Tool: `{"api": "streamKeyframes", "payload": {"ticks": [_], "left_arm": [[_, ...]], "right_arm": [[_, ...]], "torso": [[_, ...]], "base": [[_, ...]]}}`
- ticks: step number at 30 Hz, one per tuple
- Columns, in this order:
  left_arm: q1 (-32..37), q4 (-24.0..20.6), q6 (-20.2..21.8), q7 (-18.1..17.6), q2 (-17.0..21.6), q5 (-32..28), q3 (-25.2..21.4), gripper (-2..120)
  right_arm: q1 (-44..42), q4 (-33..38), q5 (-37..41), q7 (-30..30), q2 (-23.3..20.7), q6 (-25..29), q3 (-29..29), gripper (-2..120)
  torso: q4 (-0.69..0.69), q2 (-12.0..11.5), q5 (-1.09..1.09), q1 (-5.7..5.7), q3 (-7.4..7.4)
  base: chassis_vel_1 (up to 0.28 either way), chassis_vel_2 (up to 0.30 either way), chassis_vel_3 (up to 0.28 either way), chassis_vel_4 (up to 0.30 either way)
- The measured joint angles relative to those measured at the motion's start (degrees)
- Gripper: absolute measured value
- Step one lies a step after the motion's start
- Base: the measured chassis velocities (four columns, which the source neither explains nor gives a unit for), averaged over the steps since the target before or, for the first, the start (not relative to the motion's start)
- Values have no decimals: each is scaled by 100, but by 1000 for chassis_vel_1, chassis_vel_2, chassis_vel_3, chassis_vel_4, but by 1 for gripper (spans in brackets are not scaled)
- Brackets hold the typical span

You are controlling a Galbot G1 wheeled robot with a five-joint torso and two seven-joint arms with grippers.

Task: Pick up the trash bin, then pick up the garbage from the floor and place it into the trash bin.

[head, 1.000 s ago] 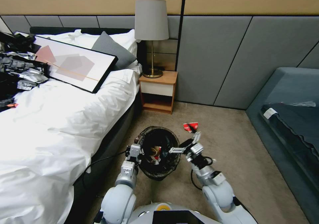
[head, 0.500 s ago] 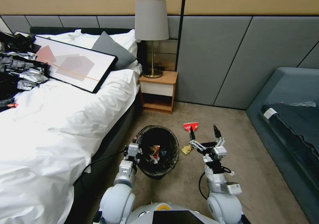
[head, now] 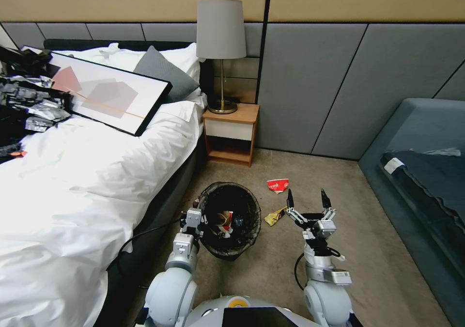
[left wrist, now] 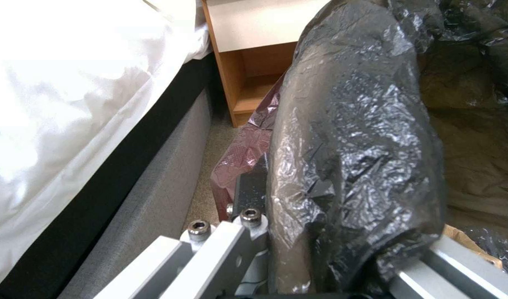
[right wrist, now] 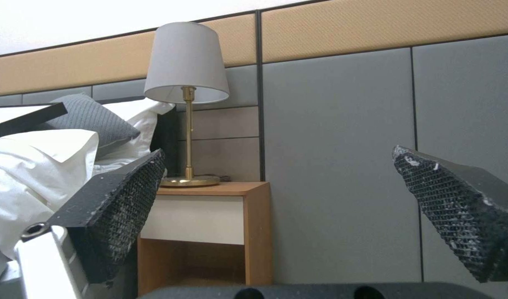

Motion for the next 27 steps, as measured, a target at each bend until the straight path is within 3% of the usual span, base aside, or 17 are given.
{"api": "streamKeyframes", "payload": {"ticks": [7, 27], "left_arm": [[0, -11, 1, 0, 7, 0, 5, 0], [4, -27, 1, 0, 25, 1, 16, 0]], "right_arm": [[68, -10, 47, -13, -18, -51, 33, 100], [178, -5, 94, -80, -75, -60, 91, 100]], "torso": [[0, 0, 0, 0, 0], [0, 0, 0, 0, 0]], "base": [[-36, 34, 36, -44], [-144, 134, 135, -137]]}}
